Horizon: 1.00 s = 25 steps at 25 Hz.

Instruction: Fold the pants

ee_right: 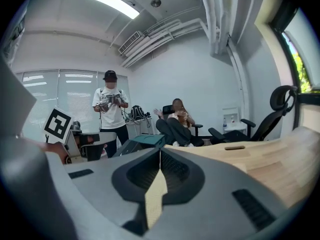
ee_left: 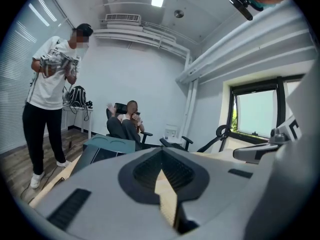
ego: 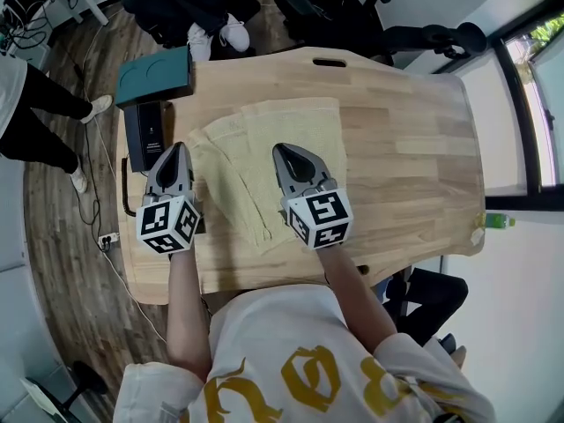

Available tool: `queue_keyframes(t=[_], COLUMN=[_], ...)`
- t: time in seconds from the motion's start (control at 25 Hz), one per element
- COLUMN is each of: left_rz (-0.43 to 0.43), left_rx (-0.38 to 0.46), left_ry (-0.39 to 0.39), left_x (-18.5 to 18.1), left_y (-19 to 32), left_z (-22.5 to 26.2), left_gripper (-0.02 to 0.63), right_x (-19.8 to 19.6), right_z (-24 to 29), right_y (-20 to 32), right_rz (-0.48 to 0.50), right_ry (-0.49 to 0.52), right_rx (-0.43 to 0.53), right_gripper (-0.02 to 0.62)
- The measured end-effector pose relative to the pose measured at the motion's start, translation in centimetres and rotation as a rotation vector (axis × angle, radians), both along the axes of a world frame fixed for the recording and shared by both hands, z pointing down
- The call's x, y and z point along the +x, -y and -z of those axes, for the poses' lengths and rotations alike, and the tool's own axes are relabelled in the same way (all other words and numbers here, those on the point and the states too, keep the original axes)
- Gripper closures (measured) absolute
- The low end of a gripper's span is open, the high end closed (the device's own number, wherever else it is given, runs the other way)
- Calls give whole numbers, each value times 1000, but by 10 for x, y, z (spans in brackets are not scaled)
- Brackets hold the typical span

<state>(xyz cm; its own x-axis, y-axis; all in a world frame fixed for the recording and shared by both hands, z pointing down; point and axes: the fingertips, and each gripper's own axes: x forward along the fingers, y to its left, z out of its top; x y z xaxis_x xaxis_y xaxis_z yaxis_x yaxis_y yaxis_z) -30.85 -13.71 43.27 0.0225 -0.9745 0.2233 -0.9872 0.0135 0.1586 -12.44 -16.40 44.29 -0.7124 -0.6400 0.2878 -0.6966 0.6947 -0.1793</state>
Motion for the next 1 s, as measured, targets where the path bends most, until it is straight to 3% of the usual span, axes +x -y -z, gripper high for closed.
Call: queue_keyframes(t=[0.48,0.72,1.0], left_rz=[-50,-109,-162], left_rx=[-140,-246,-358], left_ry=[-10,-7,-33], left_x=[9,15,19], left_y=[-4,-2,-2], left_z=[-51,-86,-123], left_gripper=[598,597,504], right_x=[-12,-23,-33], right_z=[-43,-72,-106], right_y=[-33,-56,-84], right_rz=[77,134,202], right_ry=[-1,-14,-33], right_rx=[-142,-239,-357], right_gripper=[584,528,494])
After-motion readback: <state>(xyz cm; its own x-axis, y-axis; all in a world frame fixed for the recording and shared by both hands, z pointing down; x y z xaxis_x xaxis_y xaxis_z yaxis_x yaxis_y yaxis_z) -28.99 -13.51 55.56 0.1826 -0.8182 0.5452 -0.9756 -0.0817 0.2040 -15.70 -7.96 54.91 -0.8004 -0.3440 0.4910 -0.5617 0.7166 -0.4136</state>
